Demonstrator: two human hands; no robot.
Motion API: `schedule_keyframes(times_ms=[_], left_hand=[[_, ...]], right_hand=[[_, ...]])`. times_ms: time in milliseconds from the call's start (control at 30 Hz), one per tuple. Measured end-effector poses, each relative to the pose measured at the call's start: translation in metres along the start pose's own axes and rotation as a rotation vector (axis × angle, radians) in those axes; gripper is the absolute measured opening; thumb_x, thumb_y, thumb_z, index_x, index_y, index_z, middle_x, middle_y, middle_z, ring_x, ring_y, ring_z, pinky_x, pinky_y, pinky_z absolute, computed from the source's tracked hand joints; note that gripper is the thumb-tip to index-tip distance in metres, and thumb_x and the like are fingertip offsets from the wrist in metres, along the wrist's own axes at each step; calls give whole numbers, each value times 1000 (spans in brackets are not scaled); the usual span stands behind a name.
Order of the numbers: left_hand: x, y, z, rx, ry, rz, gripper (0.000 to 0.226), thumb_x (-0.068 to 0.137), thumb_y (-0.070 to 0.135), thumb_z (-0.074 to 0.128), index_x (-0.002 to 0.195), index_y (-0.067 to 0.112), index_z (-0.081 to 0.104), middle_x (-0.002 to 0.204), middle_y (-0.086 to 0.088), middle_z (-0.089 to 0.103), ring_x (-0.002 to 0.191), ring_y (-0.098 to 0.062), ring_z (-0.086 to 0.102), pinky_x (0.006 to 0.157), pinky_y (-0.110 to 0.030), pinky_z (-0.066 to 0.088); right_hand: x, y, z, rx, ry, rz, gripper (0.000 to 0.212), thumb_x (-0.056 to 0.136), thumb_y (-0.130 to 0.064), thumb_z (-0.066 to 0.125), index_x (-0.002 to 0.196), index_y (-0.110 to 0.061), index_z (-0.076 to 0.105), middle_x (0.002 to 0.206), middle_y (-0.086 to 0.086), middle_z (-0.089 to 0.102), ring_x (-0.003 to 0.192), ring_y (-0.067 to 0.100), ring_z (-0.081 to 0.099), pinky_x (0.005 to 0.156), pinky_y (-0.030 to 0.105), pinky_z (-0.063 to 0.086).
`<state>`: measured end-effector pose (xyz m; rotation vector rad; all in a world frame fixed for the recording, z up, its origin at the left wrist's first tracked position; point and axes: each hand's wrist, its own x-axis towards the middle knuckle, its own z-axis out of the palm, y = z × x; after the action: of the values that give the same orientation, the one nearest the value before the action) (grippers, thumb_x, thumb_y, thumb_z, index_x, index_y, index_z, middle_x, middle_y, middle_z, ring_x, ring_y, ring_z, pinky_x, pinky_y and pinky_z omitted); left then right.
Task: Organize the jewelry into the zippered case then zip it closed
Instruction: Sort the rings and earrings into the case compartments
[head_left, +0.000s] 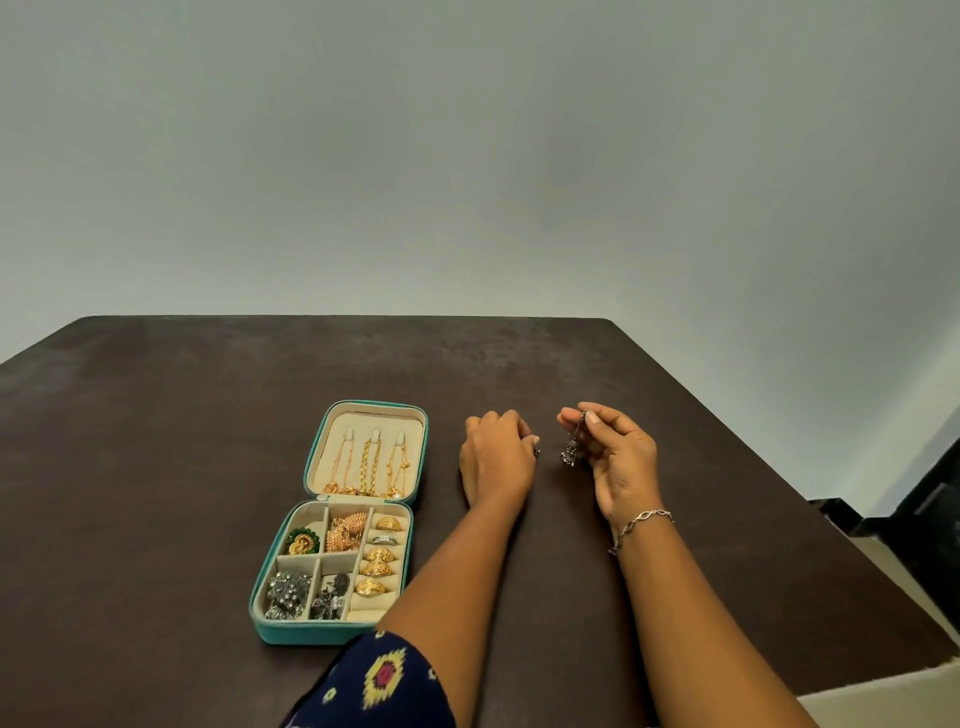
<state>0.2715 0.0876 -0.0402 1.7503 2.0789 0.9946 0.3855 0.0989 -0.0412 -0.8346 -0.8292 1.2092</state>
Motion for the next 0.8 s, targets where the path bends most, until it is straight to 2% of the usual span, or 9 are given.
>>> schedule_keyframes(times_ms=[67,200,333,433,600,700,733,800], left_hand=[[-2,-2,-1,-82,22,-5,11,91,27,52,92,19,60,104,-1,59,109,-18,43,82,-30,38],[-7,-8,-2,-334,71,-44,12,86,8,55,89,16,63,100,-2,61,103,-16,47,76,-17,30],[-18,-12,-6,-548,78,-53,26,81,-5,55,81,20,59,95,-7,65,83,-12,56,73,-17,39],[-27,-15,-8,-589,94,-46,25,81,-7,55,86,16,64,92,-8,63,79,-11,55,71,-15,40],[-43,-19,-13,-636,110,-11,24,82,-9,53,92,9,66,90,-2,57,76,-4,52,65,-2,39],[-54,-22,-18,-705,97,-12,25,84,-7,53,94,11,66,93,0,57,83,-8,57,73,-13,47],[-57,-22,-20,-744,91,-16,26,85,-8,52,92,13,66,95,-2,57,85,-12,60,72,-19,50],[-64,-23,-23,-814,74,-31,32,86,-9,50,82,20,63,98,-8,58,80,-11,64,63,-18,51]], right_hand=[[0,-1,1,-29,2,6,17,87,6,48,84,-5,61,67,2,72,71,14,70,70,18,53],[-5,1,4,-142,-4,-2,17,86,5,50,82,-7,61,65,1,72,74,16,67,71,19,50],[-14,1,7,-244,-18,-27,16,85,5,52,80,-7,62,62,-1,71,66,8,66,72,23,49],[-26,0,7,-281,-43,-23,16,86,5,52,83,-6,62,66,1,71,69,10,66,76,28,49],[-54,-2,7,-317,-88,-8,17,87,4,51,87,-8,63,77,12,68,78,20,64,79,33,49],[-73,-5,6,-332,-119,5,16,87,3,52,87,-7,64,79,13,67,77,17,64,74,28,49],[-79,-6,7,-343,-131,10,15,87,3,52,88,-6,64,79,13,67,76,17,64,72,26,50],[-87,-9,7,-357,-146,22,14,88,4,51,91,-2,63,79,14,67,76,17,64,71,25,50]])
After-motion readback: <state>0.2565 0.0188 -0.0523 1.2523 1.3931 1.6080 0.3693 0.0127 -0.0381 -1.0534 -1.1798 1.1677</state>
